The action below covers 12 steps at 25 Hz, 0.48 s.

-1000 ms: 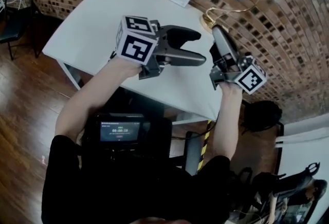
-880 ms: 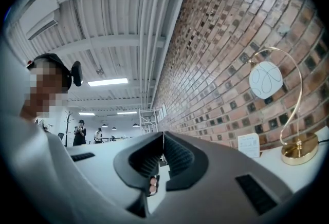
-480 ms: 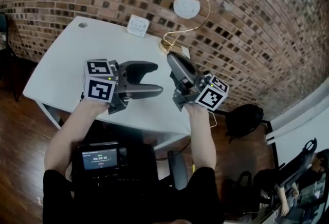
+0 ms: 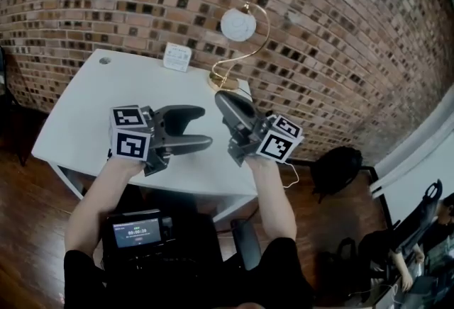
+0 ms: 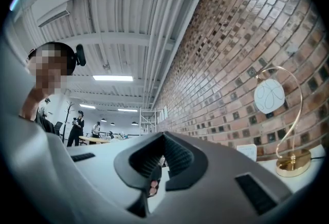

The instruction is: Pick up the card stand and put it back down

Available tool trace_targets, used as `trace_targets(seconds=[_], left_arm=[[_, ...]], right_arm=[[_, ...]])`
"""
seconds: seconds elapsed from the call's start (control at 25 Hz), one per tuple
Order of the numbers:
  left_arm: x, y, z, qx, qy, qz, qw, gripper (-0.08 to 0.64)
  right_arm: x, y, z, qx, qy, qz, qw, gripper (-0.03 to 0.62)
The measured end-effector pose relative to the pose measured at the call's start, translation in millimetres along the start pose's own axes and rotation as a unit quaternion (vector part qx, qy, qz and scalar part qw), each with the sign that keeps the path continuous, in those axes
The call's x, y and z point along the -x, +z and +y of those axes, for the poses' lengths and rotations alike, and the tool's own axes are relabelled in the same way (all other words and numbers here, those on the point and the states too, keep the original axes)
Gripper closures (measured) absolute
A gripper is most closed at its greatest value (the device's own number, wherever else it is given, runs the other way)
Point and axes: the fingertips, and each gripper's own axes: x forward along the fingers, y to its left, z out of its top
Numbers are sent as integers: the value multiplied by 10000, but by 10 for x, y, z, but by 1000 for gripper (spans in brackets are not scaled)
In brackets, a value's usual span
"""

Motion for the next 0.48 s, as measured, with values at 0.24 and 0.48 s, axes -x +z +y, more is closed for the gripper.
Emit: trace_targets(seconds=[0.24, 0.48], left_arm=[[-50, 2, -83, -92, -56, 59, 9999, 198], [-65, 11, -139, -147, -74, 96, 9998, 198]], right_arm=[[92, 3, 44, 32, 6, -67, 10000, 571], [130, 13, 82, 61, 45, -103, 9999, 571]])
